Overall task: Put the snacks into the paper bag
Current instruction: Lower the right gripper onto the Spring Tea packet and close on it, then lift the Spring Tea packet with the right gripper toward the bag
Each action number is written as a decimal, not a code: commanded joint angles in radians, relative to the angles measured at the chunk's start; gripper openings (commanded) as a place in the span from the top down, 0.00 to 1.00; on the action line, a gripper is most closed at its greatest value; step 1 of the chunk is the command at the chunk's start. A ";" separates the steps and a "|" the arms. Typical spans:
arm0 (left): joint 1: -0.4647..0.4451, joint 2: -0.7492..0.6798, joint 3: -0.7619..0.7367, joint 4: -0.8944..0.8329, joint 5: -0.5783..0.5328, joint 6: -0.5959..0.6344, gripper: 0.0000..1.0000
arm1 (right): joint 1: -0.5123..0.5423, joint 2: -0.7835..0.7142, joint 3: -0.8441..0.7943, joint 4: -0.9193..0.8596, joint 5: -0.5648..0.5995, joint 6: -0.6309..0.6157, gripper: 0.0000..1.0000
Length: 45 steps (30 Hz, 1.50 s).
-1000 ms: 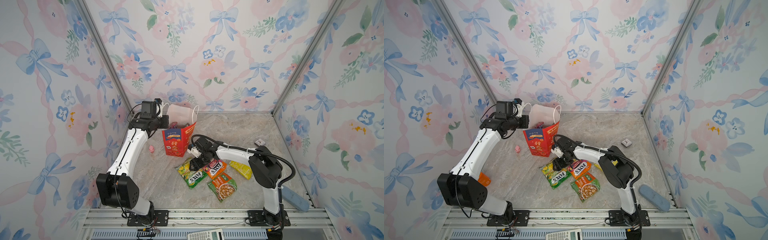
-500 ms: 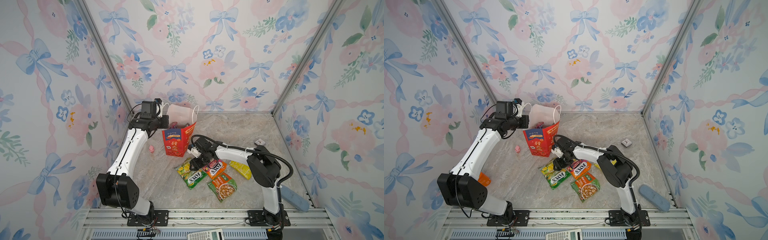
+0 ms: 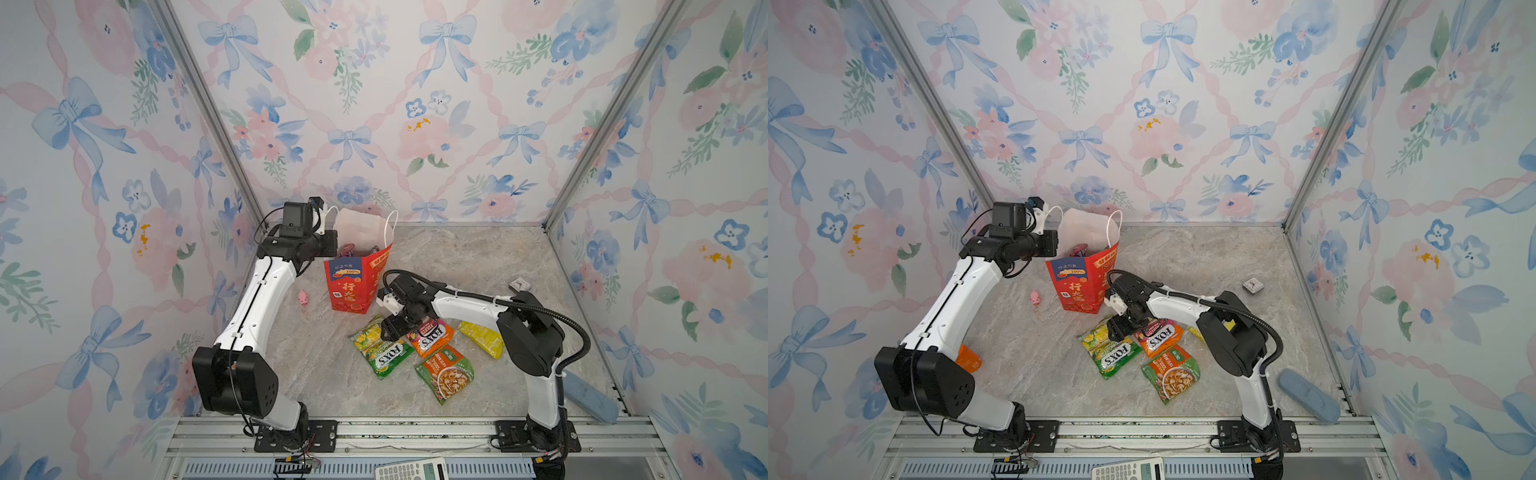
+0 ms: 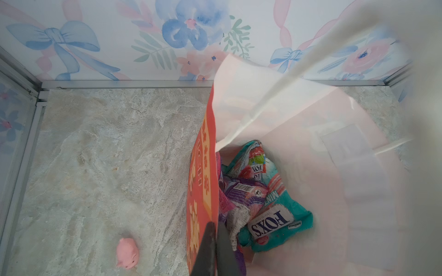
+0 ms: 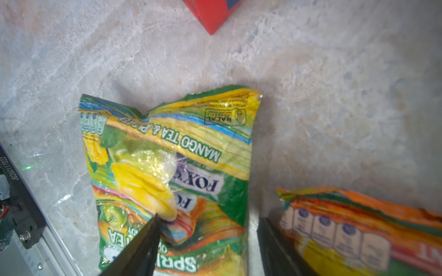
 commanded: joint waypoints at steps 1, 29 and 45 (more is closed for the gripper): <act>0.005 0.004 -0.011 0.003 0.008 0.019 1.00 | 0.009 0.048 0.022 -0.019 -0.025 -0.004 0.33; 0.003 0.004 -0.011 0.004 0.012 0.019 1.00 | -0.029 -0.188 0.012 -0.034 -0.046 0.080 1.00; 0.005 0.000 -0.009 0.004 0.021 0.016 1.00 | -0.179 -0.378 0.034 -0.107 -0.027 0.145 1.00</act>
